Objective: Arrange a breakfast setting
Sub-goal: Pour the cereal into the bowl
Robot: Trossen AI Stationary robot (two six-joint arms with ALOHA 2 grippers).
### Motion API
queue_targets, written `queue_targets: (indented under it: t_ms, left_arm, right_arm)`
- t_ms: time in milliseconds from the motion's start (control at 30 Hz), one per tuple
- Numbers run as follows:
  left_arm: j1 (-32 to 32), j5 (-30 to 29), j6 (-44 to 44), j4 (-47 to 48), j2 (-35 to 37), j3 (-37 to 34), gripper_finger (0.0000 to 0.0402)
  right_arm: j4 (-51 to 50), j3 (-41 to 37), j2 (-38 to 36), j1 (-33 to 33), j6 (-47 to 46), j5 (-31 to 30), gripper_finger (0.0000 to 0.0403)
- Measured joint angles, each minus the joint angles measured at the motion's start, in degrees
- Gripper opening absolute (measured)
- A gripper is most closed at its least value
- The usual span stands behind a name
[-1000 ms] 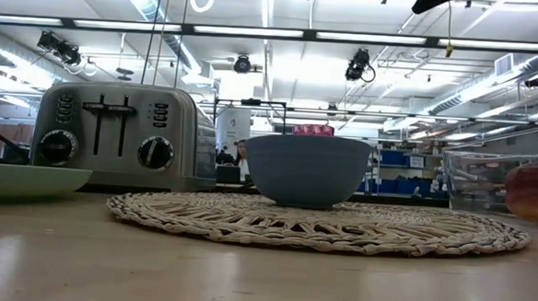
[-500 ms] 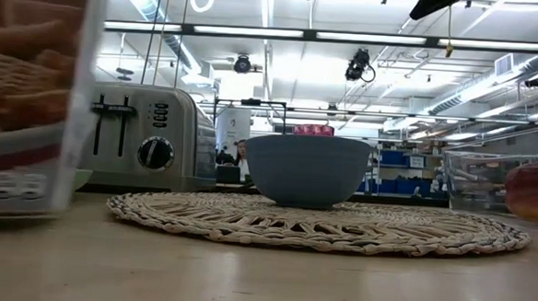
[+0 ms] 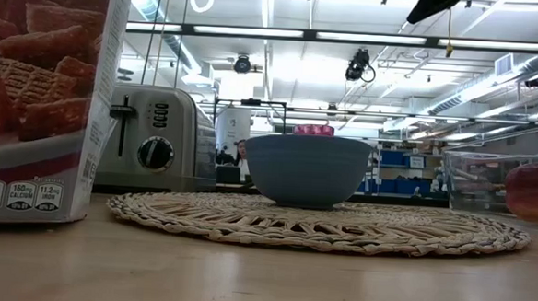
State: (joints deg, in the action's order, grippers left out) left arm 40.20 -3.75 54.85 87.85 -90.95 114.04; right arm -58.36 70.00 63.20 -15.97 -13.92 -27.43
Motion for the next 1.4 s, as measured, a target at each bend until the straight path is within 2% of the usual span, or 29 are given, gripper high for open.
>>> queue_targets:
  t_ms: [200, 433, 600, 700, 767, 967, 1200, 1400]
  left_arm:
    - [3.0, -0.14, -0.33, 2.12, -2.66, 0.04, 0.0125]
    - [4.1, -0.12, 0.17, 2.13, -5.92, 0.02, 0.0124]
    - [5.04, -0.31, 0.31, 2.15, -6.8, 0.0, 0.0085]
    - [5.41, -0.41, 0.42, 2.14, -7.41, 0.01, 0.003]
    - [5.94, -0.53, 0.48, 2.2, -7.43, 0.0, 0.0011]
    - [6.04, -2.24, 1.49, 2.25, -7.29, 0.0, 0.0005]
    - [5.52, -3.55, -1.28, 2.33, -7.28, 3.37, 0.0003]
    - [5.28, -9.98, -3.69, 2.09, -7.2, 9.0, 0.0002]
  right_arm:
    - [5.9, 0.0, 0.6, -0.38, 2.34, 0.67, 0.0165]
    - [17.84, 0.0, 4.86, -3.82, 10.17, 8.5, 0.0168]
    - [24.62, 0.0, 11.01, -6.67, 10.54, 12.32, 0.0195]
    - [28.67, 0.0, 15.32, -8.29, 10.33, 12.55, 0.0225]
    - [30.99, 0.0, 18.07, -9.13, 9.98, 12.6, 0.0246]
    - [35.25, -0.02, 22.11, -11.62, 9.19, 11.83, 0.0294]
    - [35.62, -0.02, 21.27, -13.81, 4.05, 9.6, 0.031]
    - [38.27, -0.02, 26.35, -14.4, -1.09, 11.05, 0.033]
